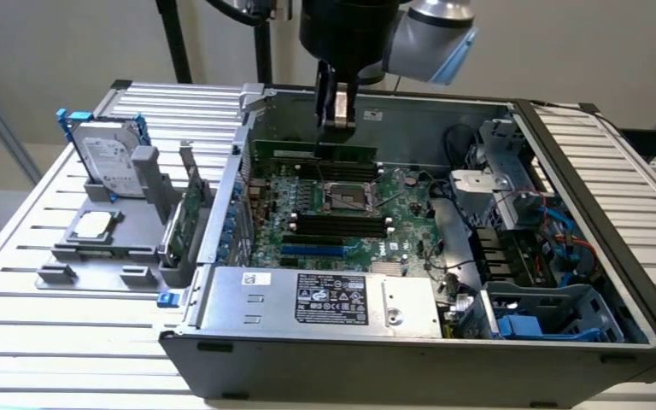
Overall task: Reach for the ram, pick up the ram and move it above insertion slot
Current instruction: 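Pick up the ram and move it above insertion slot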
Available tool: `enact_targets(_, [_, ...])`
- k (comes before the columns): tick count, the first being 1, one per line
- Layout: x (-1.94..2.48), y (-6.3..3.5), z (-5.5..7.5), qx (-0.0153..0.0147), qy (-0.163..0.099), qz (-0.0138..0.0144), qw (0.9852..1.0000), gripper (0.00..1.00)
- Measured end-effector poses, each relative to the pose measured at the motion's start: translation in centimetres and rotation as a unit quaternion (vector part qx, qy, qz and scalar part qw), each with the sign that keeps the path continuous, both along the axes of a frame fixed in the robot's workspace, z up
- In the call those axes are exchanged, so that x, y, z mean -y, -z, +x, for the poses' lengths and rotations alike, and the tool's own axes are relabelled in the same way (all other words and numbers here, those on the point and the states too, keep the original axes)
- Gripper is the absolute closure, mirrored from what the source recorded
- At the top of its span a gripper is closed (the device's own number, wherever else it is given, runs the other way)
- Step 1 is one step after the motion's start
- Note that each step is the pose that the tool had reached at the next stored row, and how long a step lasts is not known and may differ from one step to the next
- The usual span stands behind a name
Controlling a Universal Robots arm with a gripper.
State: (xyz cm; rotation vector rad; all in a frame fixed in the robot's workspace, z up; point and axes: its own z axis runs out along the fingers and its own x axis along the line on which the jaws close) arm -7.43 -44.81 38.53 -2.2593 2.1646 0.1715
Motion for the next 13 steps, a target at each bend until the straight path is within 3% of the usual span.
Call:
enact_targets(10, [-2.49, 0.59, 2.0, 0.0026, 0.0, -0.0001, 1.0, 0.87])
enact_targets(13, [-3.12, 0.66, 2.5, 0.0063, 0.0, 0.0, 1.0, 0.87])
